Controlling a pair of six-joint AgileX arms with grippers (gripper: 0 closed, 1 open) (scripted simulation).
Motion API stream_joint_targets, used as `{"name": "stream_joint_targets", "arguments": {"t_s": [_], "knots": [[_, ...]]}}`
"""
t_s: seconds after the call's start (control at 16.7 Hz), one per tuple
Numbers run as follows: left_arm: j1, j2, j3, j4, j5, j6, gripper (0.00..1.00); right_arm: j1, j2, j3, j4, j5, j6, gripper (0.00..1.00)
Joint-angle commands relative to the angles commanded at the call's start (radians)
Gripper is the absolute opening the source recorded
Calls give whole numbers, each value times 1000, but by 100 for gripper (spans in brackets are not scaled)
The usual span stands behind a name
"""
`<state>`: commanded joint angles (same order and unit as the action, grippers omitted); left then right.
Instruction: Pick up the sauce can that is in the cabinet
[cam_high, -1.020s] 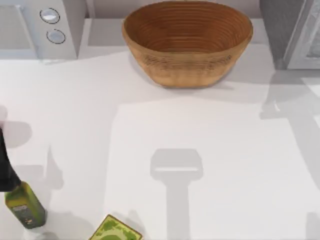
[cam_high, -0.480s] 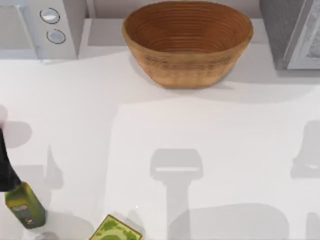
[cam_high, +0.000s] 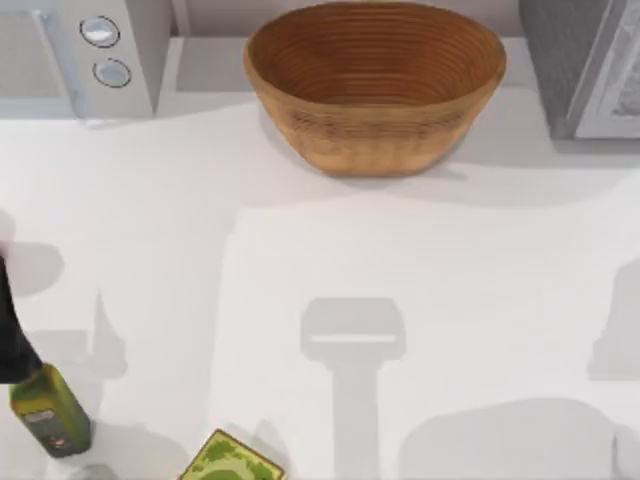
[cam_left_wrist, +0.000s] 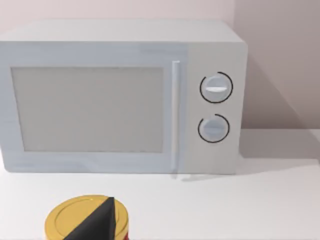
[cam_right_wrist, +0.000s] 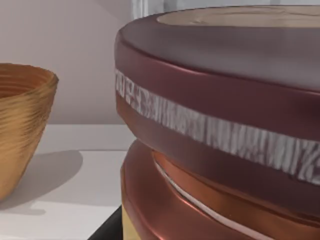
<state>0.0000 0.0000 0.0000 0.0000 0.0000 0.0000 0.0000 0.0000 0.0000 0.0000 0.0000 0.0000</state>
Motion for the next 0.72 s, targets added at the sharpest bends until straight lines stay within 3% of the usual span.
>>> {"name": "stream_joint_targets", "arguments": {"t_s": [0.36, 0.72], "knots": [[0, 0, 0, 0, 0, 0, 100, 23, 27, 11, 27, 2, 4, 0], [0, 0, 0, 0, 0, 0, 100, 209, 310, 98, 299, 22, 17, 0]]}}
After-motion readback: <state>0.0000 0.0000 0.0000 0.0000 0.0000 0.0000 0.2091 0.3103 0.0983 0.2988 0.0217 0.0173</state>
